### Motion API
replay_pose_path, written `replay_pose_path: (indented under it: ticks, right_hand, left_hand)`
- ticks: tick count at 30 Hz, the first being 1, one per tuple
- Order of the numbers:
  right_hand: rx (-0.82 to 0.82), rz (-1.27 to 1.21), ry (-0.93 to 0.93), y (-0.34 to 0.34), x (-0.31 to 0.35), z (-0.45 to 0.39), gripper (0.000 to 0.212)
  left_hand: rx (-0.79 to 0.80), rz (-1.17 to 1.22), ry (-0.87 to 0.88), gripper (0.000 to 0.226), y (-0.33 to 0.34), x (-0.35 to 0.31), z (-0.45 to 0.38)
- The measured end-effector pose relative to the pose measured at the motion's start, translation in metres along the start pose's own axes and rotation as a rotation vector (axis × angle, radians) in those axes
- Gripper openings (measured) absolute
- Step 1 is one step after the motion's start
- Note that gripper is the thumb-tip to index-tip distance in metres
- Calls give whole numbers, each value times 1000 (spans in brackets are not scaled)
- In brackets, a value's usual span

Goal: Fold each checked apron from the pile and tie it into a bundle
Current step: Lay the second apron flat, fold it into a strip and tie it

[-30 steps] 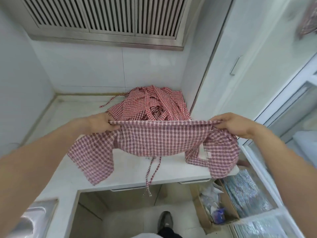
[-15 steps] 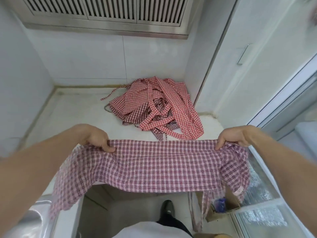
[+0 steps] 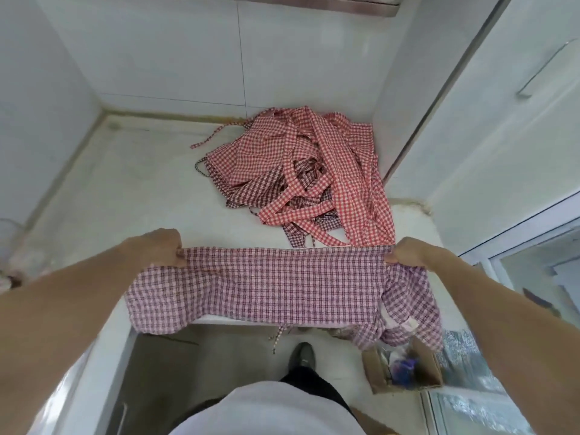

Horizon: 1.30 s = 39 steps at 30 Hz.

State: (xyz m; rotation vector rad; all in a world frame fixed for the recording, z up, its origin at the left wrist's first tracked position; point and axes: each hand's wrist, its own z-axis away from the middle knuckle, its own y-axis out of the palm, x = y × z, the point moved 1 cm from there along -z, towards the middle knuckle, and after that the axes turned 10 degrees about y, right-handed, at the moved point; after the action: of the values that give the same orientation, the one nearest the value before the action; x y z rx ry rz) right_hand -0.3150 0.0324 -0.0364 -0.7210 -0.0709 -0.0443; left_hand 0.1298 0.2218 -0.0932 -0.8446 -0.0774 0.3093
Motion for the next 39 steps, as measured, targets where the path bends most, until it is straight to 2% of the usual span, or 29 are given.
replay_pose_path:
  ticks: [3, 5, 6, 8, 10, 11, 13, 16, 19, 20, 22, 24, 25, 26, 30, 32, 36, 39]
  right_hand:
    - [-98, -3, 21, -13, -15, -50, 27]
    - [-196, -45, 54, -14, -22, -74, 32]
    - [-240, -56, 52, -17, -23, -86, 33]
    - [-310, -85, 36, -16, -23, -99, 32]
    - [-333, -92, 67, -12, -24, -111, 27]
    - [-320, -100, 114, -9, -26, -113, 22]
    - [-264, -106, 207, -6, -30, -123, 19]
    - [-240, -80, 255, -9, -26, -132, 21]
    - [-350, 66, 258, -7, -19, -135, 30]
    - [-439, 136, 227, -5, -17, -135, 36]
    - [-642, 192, 22, 6, -9, -131, 40]
    - [-731, 133, -269, 28, 4, -118, 23]
    - [-721, 111, -366, 43, 11, -110, 16]
    - [-688, 116, -411, 58, 18, -102, 17]
    - [-485, 278, -244, 116, 37, -82, 64]
    - [-437, 274, -216, 131, 41, -77, 74]
    - [-360, 228, -210, 152, 58, -74, 80]
    - [-306, 217, -200, 161, 77, -67, 80]
  left_hand:
    - [54, -66, -126, 24, 2, 5, -15]
    - [-40, -80, -306, 3, -2, 7, -12]
    - [-127, -90, -384, 12, -4, 5, -12]
    - [-322, -74, -429, 41, -3, -6, -11]
    - [-460, 36, -401, 46, 5, -29, -13]
    - [-441, 97, -372, 45, 11, -43, -15]
    - [-272, 224, -386, 47, 26, -74, -22]
    - [-56, 381, -427, 70, 50, -109, -28]
    - [-37, 382, -361, 93, 70, -115, -29]
    - [-44, 389, -339, 97, 75, -112, -28]
    - [-52, 398, -311, 99, 85, -104, -27]
    - [-54, 406, -304, 100, 92, -98, -25]
    - [-55, 411, -306, 101, 94, -96, -24]
    - [-60, 411, -311, 101, 96, -93, -23]
    - [-53, 398, -324, 102, 96, -73, -20]
    - [-41, 392, -330, 103, 94, -58, -17]
    - [-30, 432, -333, 104, 88, -19, -14]
    - [-15, 436, -437, 99, 75, -15, -16]
